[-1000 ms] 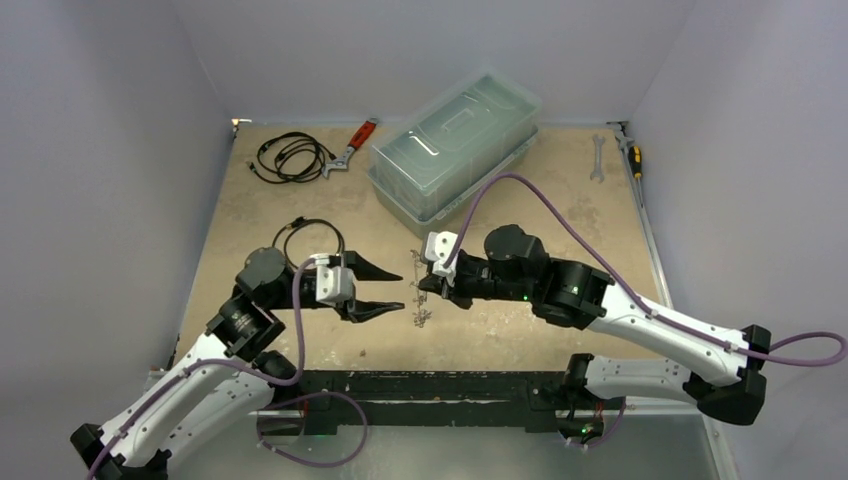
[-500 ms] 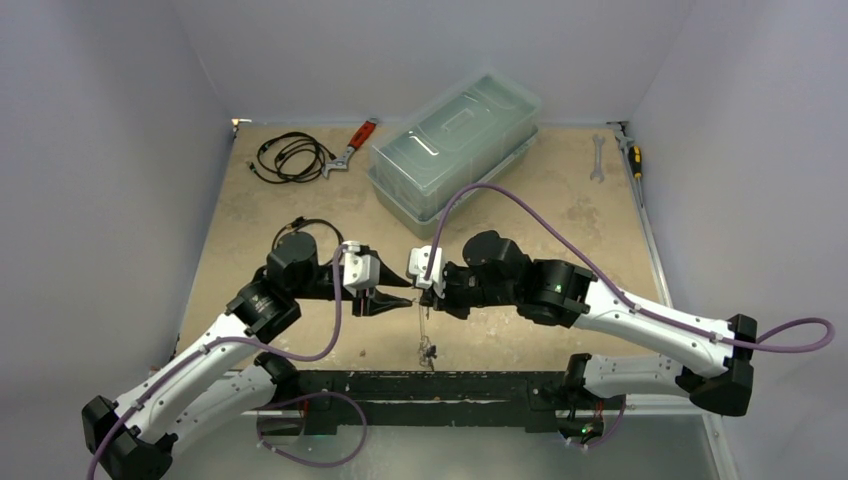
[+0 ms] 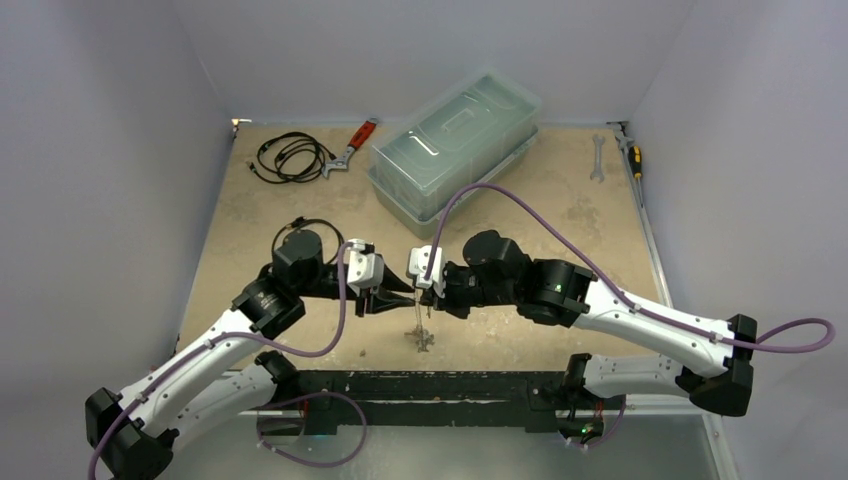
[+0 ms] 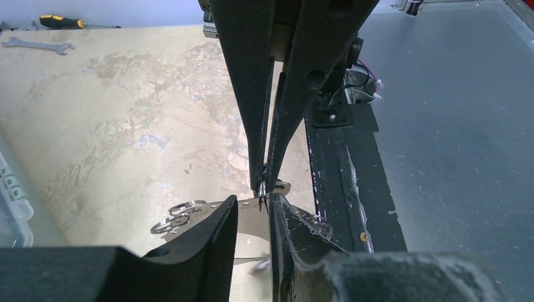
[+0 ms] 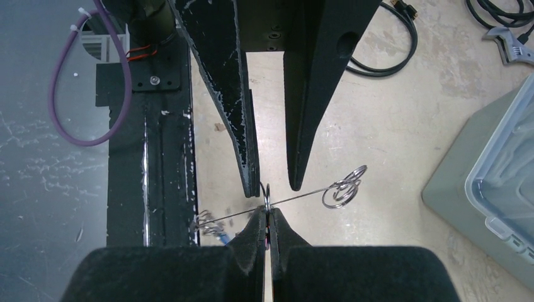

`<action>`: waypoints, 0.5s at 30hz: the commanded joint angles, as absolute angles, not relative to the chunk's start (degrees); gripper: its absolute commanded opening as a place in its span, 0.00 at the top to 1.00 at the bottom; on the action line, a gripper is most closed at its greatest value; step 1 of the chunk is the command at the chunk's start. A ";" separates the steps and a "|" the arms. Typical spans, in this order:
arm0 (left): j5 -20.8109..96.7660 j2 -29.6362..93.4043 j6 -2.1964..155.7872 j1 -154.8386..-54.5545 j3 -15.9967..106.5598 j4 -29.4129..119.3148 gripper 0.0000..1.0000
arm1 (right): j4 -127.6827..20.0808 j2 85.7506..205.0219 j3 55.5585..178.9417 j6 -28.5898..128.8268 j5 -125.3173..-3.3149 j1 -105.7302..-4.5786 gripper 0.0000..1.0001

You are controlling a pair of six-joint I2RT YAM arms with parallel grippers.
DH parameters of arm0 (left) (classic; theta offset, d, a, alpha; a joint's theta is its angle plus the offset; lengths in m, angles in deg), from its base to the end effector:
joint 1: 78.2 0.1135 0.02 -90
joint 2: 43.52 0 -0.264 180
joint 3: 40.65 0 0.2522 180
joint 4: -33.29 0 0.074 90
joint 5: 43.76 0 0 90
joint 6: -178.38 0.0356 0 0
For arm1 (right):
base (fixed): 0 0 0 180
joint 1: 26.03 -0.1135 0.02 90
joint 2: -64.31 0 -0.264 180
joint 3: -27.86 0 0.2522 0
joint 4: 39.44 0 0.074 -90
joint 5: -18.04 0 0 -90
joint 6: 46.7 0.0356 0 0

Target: Put the keys on the keyring

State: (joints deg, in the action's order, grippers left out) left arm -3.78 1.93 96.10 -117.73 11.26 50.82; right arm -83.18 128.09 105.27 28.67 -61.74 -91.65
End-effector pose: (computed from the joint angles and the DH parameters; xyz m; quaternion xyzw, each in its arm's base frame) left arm 0.1218 -0.1359 0.3114 0.5266 0.5333 -0.4717 0.4645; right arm 0.0945 0.2237 0.3551 -0.5902 0.6313 0.2837 0.4156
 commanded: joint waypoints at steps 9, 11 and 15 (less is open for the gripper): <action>-3.41 4.21 94.11 -119.57 11.34 48.22 0.79 | -79.89 127.25 107.45 27.92 -59.39 -92.12 1.00; -3.40 4.61 94.05 -119.76 11.34 48.27 0.80 | -79.79 127.16 107.45 27.92 -59.39 -92.14 1.00; -3.53 4.99 94.51 -120.18 11.41 48.64 0.98 | -79.32 126.84 107.19 27.89 -58.81 -92.21 1.00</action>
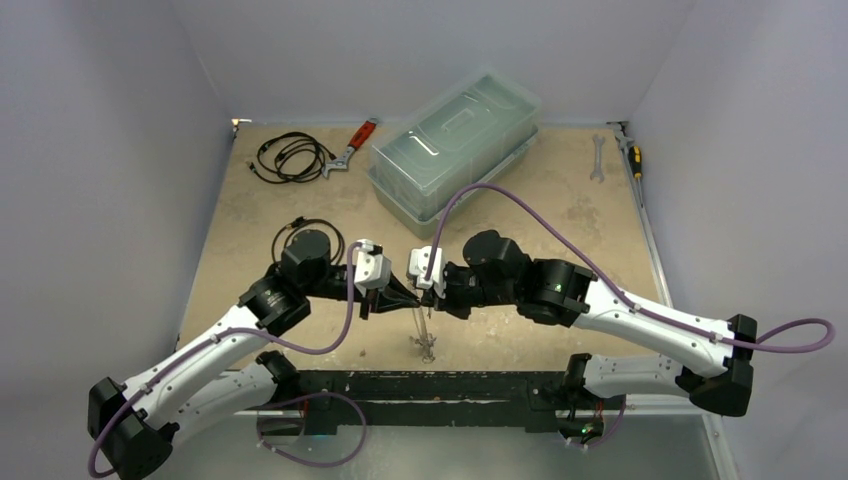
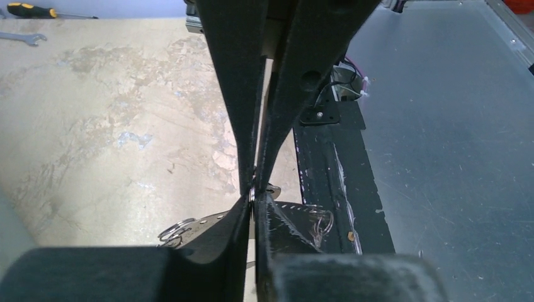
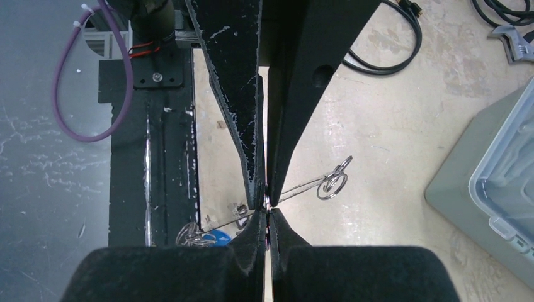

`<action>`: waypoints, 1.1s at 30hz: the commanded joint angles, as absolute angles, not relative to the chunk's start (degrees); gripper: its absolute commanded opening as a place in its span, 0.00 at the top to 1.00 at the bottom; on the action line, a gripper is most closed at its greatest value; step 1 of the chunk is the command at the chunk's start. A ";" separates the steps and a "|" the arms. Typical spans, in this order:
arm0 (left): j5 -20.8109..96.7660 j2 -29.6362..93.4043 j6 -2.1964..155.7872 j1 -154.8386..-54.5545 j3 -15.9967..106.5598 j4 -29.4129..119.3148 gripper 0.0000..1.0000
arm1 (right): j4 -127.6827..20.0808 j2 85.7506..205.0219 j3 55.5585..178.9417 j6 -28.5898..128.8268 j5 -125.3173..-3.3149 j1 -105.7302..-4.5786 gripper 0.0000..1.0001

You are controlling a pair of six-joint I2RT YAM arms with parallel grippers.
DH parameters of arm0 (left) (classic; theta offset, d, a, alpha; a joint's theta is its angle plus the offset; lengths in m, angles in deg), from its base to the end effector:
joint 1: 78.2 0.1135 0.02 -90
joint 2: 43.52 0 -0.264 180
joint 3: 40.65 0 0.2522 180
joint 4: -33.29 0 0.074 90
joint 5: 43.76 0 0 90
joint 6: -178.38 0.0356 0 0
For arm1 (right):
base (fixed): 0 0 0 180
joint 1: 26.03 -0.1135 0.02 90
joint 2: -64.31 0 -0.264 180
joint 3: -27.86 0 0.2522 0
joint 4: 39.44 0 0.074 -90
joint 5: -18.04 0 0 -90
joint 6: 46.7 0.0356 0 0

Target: Put the keys on the keyring

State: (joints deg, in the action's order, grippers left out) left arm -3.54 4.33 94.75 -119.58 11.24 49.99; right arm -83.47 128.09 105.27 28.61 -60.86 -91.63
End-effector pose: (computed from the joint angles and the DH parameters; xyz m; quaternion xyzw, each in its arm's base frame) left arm 0.1239 -0.1454 0.3057 0.5271 0.5412 -0.4839 0.4417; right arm 0.0939 0.2236 0.3546 -0.5936 0.6292 0.2884 0.4106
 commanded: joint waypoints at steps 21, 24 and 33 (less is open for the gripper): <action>-0.22 -5.28 84.41 -120.17 7.27 33.66 1.00 | -51.60 105.65 89.38 32.68 -65.12 -92.22 0.41; -0.12 -6.46 81.68 -120.04 6.20 29.31 1.00 | -47.89 103.92 85.93 32.55 -62.48 -92.21 0.47; 0.99 -9.38 73.56 -119.97 3.60 18.67 1.00 | -44.59 106.10 84.51 32.05 -55.35 -92.21 0.61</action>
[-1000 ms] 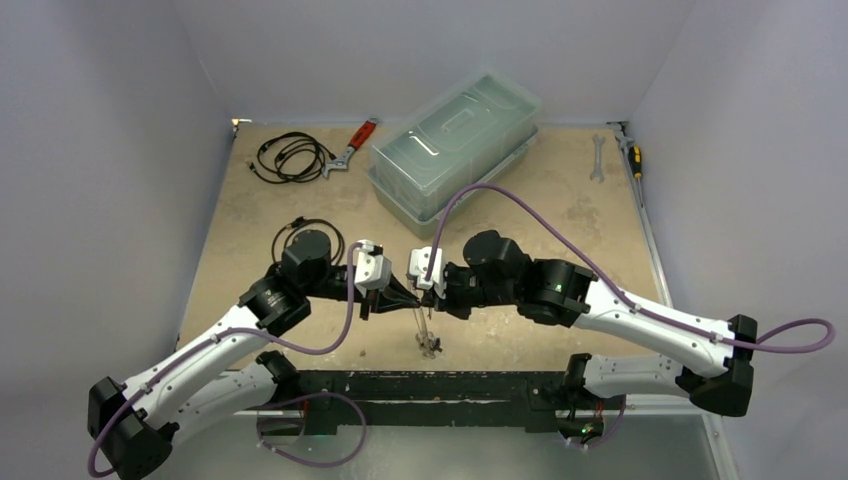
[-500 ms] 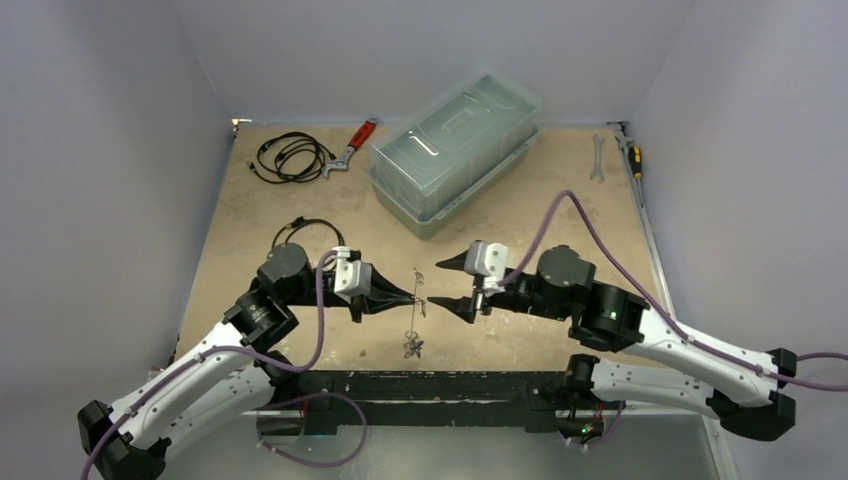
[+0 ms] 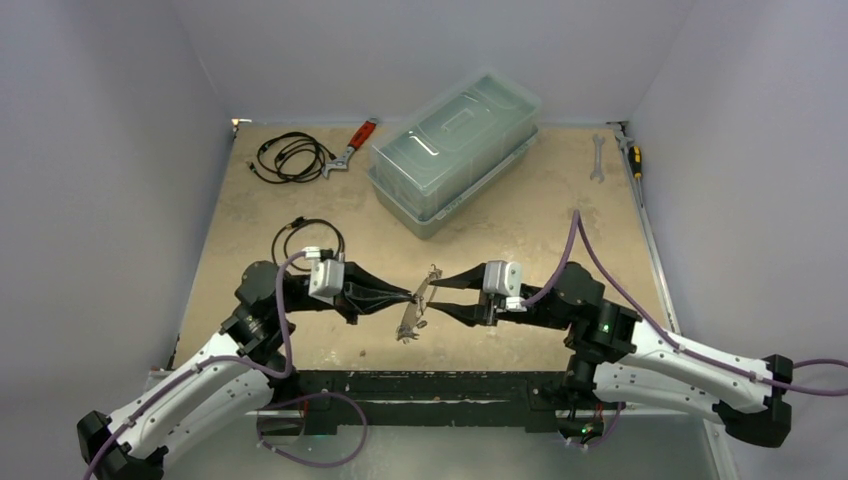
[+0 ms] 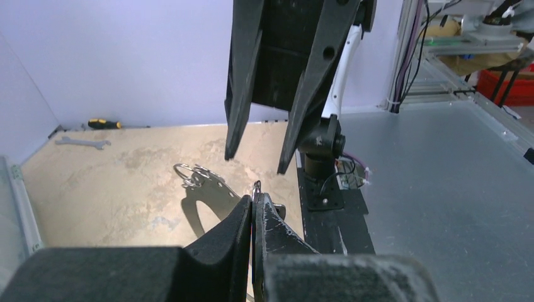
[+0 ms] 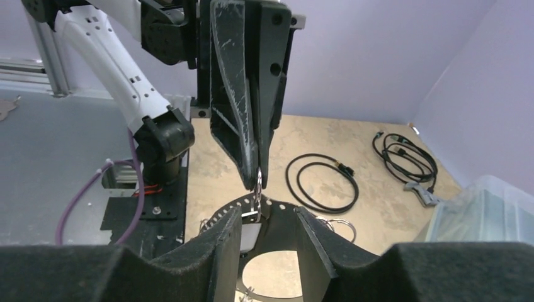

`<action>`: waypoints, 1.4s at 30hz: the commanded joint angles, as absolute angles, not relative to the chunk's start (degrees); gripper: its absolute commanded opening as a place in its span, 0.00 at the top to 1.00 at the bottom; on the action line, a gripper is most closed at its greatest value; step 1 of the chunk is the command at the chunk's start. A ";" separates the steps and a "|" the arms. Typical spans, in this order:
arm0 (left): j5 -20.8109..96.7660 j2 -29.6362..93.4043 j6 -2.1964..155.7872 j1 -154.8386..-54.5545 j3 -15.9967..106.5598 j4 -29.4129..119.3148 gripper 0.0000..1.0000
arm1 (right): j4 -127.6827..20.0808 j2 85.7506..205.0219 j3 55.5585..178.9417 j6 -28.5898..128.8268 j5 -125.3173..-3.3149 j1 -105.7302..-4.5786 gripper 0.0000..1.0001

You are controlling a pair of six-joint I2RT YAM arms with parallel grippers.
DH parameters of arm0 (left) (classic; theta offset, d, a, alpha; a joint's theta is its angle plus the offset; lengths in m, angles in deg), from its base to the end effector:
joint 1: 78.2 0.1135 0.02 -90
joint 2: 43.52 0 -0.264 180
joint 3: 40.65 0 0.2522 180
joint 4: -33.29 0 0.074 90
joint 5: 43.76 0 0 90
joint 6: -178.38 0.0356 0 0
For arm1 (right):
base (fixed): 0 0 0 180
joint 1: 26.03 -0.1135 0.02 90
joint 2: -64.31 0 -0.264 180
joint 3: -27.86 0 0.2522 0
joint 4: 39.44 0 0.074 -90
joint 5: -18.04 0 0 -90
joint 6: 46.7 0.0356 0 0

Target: Put the keys on the keyring

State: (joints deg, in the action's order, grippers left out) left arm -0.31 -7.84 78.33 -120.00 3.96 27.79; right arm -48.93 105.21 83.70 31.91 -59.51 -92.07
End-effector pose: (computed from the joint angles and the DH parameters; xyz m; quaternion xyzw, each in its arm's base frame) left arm 0.0947 -0.1193 0.3312 0.4543 0.4559 -0.5351 0.5471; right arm 0.0630 0.1607 0.3617 -0.4809 0.4716 0.4025 0.6200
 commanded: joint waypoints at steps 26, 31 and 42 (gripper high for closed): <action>4.12 -10.85 63.14 -120.00 -0.40 4.67 1.00 | -39.00 108.19 86.38 32.83 -51.02 -92.21 0.64; 4.33 -10.79 61.95 -119.97 -0.93 2.53 1.00 | -35.73 108.25 85.79 33.82 -51.95 -92.21 0.64; 4.52 -10.58 61.66 -119.81 -0.91 2.52 1.00 | -32.03 109.97 85.46 35.30 -51.74 -92.21 0.71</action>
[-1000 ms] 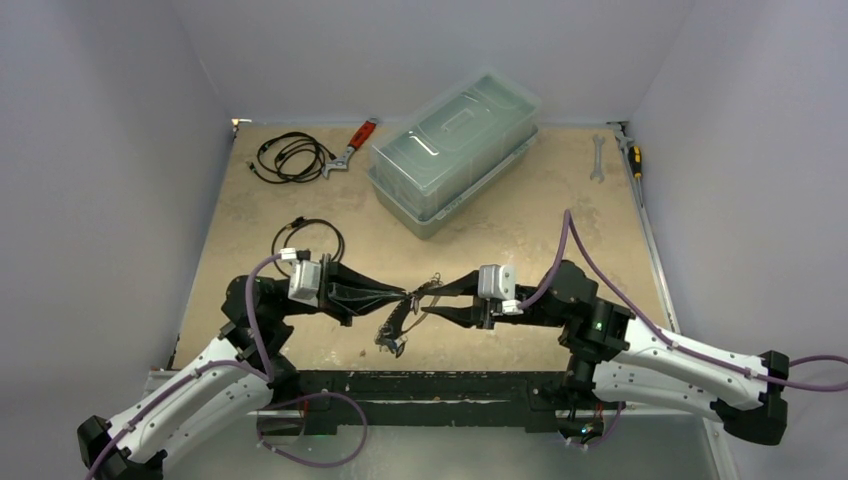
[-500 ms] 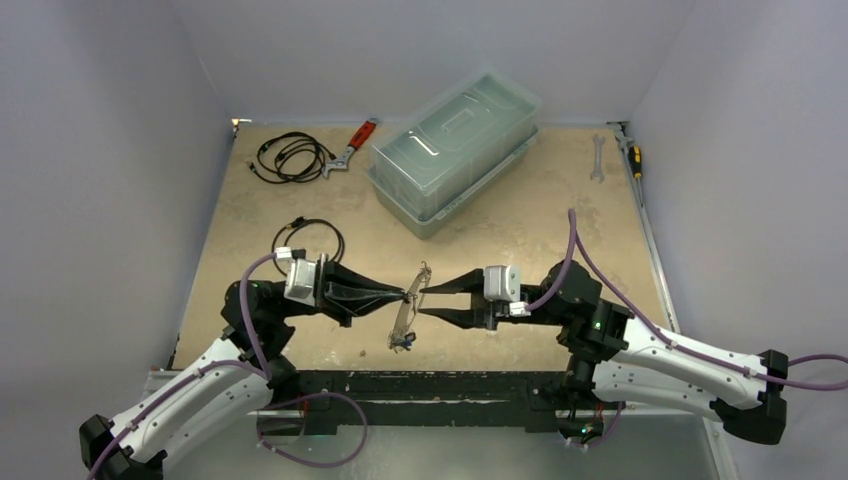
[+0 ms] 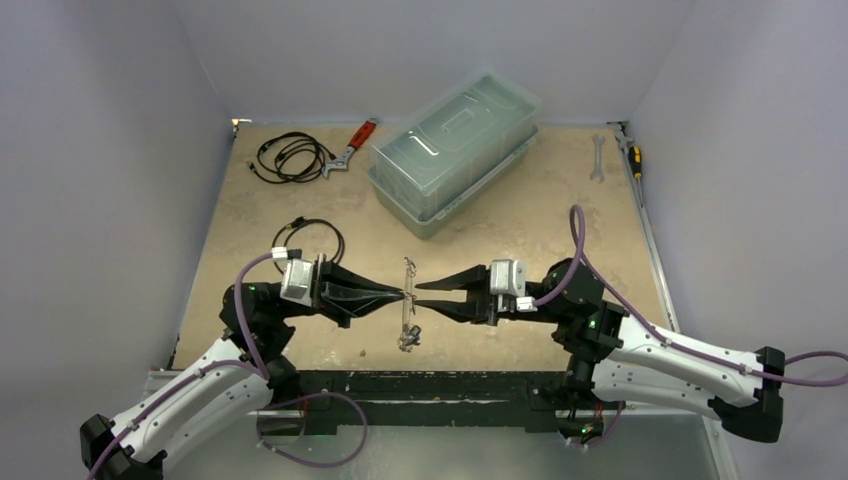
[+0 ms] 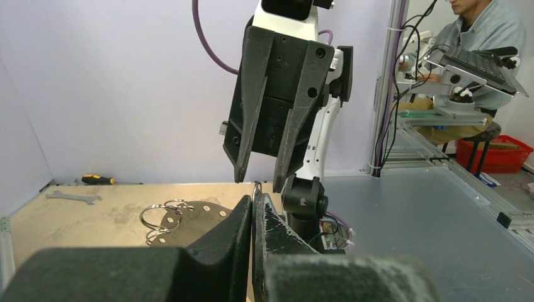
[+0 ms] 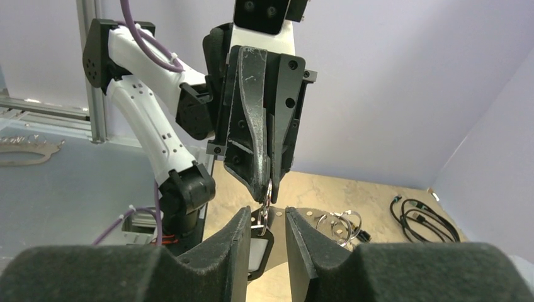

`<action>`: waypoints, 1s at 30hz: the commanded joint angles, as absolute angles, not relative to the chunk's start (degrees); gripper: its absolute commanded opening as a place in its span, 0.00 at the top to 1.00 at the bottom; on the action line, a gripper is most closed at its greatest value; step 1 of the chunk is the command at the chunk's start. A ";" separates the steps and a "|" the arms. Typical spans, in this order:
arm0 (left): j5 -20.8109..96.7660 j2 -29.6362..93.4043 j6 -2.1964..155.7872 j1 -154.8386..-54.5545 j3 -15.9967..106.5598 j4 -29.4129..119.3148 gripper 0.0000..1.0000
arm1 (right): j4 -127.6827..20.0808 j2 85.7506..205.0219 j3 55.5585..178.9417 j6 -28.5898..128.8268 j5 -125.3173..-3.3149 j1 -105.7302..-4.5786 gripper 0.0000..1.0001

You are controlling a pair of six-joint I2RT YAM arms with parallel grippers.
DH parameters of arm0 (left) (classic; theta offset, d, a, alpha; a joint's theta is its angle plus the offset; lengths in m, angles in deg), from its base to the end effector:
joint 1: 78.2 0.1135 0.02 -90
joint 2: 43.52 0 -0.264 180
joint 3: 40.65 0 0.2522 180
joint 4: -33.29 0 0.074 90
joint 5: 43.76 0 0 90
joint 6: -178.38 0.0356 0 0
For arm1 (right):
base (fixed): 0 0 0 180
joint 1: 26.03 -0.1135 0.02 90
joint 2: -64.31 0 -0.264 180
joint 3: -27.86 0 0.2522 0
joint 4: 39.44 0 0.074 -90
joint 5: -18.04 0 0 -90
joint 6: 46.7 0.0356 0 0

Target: Put the keys on the keyring

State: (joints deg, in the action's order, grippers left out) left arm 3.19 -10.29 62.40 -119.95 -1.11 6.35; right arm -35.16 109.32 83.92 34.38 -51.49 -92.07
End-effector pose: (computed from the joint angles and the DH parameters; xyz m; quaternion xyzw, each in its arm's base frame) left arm 0.0834 -0.1070 0.3407 0.3804 0.3936 -0.6009 0.5825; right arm 0.0635 0.1736 0.3769 -0.4753 0.3877 0.4687 0.6357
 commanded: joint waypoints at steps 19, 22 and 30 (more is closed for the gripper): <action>5.24 -11.09 60.79 -119.10 -1.50 0.87 1.00 | -32.83 110.57 84.95 35.24 -51.57 -92.21 1.00; 5.25 -11.01 60.71 -119.03 -1.57 0.82 1.00 | -32.57 110.98 84.95 35.31 -51.49 -92.21 1.00; 5.76 -11.31 60.51 -118.73 -1.82 0.56 1.00 | -31.63 112.00 84.44 35.83 -51.16 -92.21 1.00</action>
